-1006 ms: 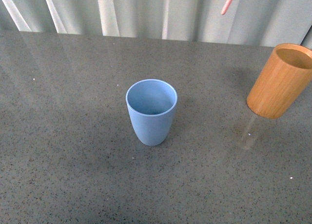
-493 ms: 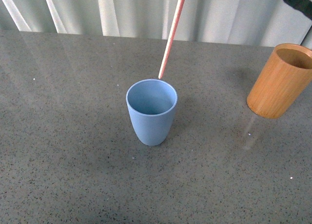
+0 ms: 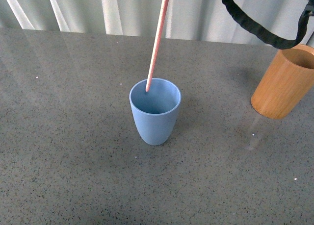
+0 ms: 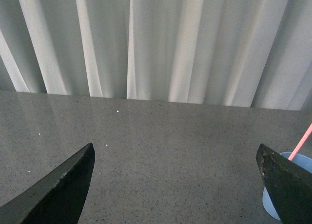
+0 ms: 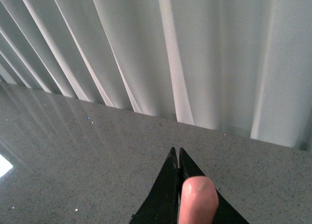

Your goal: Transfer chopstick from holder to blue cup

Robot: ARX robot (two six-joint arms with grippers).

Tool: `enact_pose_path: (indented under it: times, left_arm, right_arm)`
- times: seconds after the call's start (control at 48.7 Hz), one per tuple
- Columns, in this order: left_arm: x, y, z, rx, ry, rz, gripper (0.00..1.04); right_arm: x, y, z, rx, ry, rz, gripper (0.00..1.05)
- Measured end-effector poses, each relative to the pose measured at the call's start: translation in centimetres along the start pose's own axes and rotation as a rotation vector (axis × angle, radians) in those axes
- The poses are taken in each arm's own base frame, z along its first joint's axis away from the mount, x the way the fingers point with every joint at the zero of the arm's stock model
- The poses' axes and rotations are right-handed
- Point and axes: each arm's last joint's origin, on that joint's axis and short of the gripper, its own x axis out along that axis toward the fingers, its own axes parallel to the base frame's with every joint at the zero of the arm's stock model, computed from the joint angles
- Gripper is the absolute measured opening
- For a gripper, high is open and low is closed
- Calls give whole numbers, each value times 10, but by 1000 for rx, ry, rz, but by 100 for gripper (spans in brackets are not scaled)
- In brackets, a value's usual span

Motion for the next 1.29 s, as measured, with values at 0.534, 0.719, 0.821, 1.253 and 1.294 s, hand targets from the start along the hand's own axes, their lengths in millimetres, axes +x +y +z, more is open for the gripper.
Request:
enact_pose_path:
  times: [0.534, 0.719, 0.821, 1.253, 1.294]
  left_arm:
    - [0, 0, 0, 0, 0, 0, 98]
    - [0, 0, 0, 0, 0, 0, 98]
    - [0, 0, 0, 0, 0, 0, 98]
    - [0, 0, 0, 0, 0, 3, 98]
    - [0, 0, 0, 0, 0, 0, 98]
  right_arm:
    - [-4, 1, -10, 39, 8, -24, 68]
    - [-46, -21, 41, -13, -113, -114, 94]
    - [-89, -45, 62, -77, -159, -295, 95]
    - [-168, -81, 29, -187, -123, -506, 44]
    - [-176, -84, 23, -187, -122, -512, 36]
